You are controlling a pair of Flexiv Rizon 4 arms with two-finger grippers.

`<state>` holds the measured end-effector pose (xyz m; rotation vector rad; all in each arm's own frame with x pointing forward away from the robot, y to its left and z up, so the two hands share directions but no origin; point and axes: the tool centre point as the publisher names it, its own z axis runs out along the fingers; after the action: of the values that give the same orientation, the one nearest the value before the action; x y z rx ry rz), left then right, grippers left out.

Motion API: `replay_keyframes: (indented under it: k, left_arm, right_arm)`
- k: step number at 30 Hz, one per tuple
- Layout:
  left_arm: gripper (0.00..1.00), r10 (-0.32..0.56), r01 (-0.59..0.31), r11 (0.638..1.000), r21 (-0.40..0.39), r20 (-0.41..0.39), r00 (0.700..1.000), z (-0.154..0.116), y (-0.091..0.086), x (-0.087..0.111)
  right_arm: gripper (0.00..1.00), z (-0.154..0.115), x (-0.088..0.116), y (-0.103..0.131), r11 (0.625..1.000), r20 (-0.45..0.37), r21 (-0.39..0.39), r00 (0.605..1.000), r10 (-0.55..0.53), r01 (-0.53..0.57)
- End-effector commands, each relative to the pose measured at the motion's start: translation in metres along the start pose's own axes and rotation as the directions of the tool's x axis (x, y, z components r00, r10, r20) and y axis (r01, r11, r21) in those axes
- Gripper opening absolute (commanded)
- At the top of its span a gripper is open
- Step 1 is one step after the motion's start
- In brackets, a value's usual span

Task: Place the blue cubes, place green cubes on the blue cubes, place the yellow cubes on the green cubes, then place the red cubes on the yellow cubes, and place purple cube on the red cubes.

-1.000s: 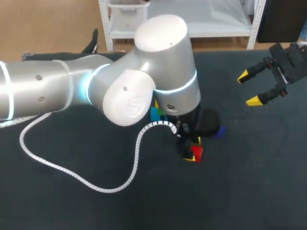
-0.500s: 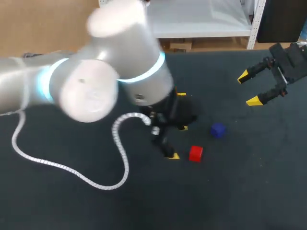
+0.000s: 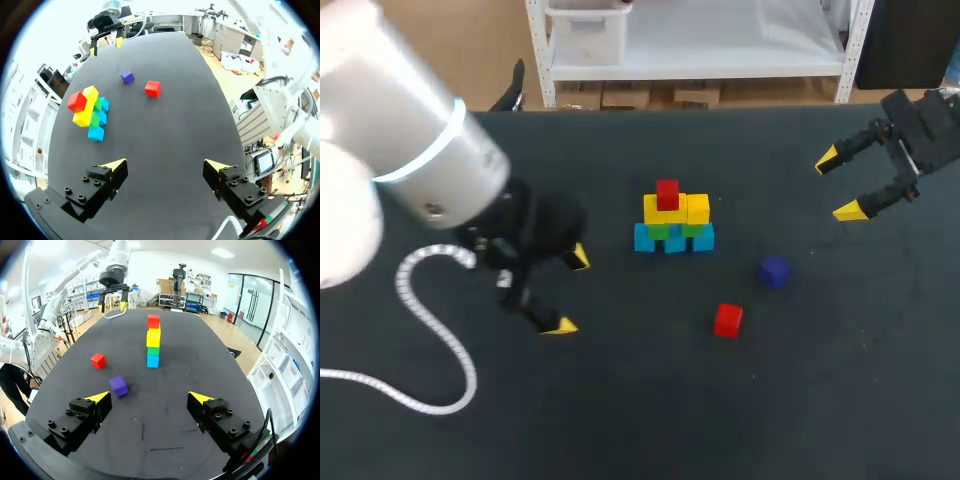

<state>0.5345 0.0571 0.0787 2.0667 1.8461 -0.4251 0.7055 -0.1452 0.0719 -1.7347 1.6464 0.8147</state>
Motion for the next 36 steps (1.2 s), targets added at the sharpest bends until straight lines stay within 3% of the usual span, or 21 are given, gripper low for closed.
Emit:
replay_keyframes:
  k: [1, 8, 16, 36]
  left_arm:
    - [1.00, 0.024, -0.024, 1.000, 0.000, 0.184, 0.983, -0.014, -0.007, 0.029]
    - [1.00, 0.056, -0.059, 0.998, 0.007, 0.228, 0.972, -0.019, -0.003, 0.039]
    - [1.00, 0.050, -0.048, 0.999, -0.014, 0.198, 0.979, -0.031, 0.007, 0.048]
    - [1.00, 0.049, -0.046, 0.999, -0.018, 0.198, 0.979, -0.033, 0.012, 0.047]
  right_arm:
    - [1.00, 0.000, 0.000, 0.000, 1.000, 0.001, 0.001, 1.000, -0.001, 0.001]
    - [1.00, 0.000, 0.000, 0.000, 1.000, 0.001, 0.001, 1.000, -0.001, 0.001]
    - [1.00, 0.000, 0.000, 0.000, 1.000, 0.001, 0.001, 1.000, -0.001, 0.001]
    - [1.00, -0.009, 0.001, -0.001, 0.999, -0.018, -0.007, 0.999, -0.035, 0.035]
